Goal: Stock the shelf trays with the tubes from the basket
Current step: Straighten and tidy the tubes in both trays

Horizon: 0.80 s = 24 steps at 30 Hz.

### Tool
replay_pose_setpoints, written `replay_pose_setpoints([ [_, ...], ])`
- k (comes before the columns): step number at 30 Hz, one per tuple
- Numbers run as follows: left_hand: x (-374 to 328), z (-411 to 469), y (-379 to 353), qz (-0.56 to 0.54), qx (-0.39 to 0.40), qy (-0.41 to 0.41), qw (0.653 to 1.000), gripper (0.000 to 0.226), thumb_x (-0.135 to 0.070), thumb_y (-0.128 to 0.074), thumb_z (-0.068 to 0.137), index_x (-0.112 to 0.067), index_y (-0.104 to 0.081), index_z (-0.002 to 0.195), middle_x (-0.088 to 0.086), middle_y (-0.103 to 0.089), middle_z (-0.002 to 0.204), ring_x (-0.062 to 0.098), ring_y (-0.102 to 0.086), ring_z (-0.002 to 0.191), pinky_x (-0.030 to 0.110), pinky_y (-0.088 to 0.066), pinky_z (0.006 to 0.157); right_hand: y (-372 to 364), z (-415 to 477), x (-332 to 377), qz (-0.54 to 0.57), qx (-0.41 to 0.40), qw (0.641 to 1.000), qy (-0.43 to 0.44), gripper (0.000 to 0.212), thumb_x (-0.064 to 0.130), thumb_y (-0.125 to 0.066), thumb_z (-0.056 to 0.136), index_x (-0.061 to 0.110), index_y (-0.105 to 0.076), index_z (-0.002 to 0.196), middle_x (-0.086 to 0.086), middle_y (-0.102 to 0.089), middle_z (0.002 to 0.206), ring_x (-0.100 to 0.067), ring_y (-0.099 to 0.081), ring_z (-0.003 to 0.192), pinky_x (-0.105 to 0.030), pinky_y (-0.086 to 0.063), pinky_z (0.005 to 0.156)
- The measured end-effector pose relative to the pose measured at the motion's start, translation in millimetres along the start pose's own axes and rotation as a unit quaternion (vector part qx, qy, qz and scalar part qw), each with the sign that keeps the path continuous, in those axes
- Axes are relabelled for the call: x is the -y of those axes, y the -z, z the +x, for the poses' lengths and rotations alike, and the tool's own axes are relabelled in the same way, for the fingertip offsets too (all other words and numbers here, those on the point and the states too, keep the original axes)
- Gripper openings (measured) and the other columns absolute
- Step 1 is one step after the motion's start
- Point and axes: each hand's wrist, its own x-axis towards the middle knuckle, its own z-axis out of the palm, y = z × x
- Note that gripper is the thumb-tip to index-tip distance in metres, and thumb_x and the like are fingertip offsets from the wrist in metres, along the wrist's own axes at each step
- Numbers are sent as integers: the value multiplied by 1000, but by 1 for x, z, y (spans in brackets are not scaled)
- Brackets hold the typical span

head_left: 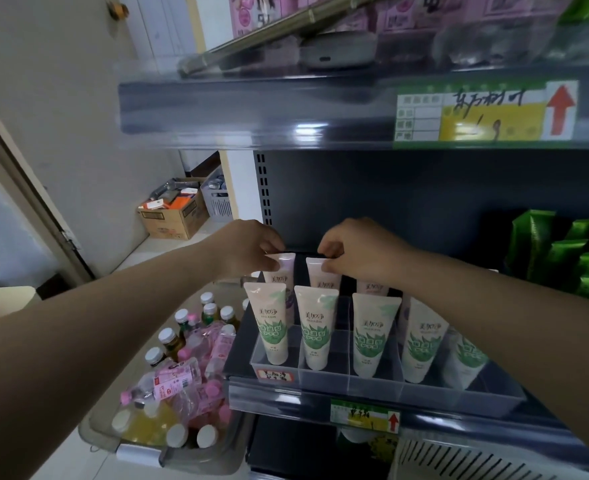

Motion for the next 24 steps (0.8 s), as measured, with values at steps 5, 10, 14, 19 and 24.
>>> replay_pose_setpoints([
  [5,-2,6,-8,48,6,-12,999,34,-18,-68,83,-15,-66,117,-2,-64,120,13,-57,113,27,-43,96,-6,6,-1,-31,1,999,-7,20,18,-70,82,18,-71,102,1,-69,101,-15,-63,91,-31,-53,81],
  [10,2,9,-10,38,-12,-10,999,32,-16,-68,83,-15,-67,115,0,-65,120,14,-59,110,27,-46,95,-9,7,-4,-26,-19,999,-21,15,19,-69,83,18,-72,97,1,-70,100,-15,-64,90,-33,-55,81],
  [14,3,9,-12,42,-26,-15,999,35,-17,-68,85,-14,-65,119,1,-64,124,16,-59,113,26,-45,94,-10,8,-5,-17,-37,999,-34,15,19,-69,83,19,-72,98,1,-70,102,-15,-64,92,-34,-55,83],
  [19,1,9,-12,65,-35,-27,997,34,-19,-65,87,-15,-64,121,1,-62,126,17,-59,114,25,-44,92,-16,10,-3,-15,-44,999,-29,14,18,-68,83,18,-73,96,-1,-70,101,-16,-65,90,-35,-55,81],
  [24,0,9,-15,87,-37,-29,995,34,-18,-64,88,-16,-64,122,1,-63,126,17,-59,112,24,-44,91,-18,11,-3,-15,-48,998,-24,15,17,-67,83,18,-72,97,-3,-70,102,-18,-64,91,-36,-55,80],
])
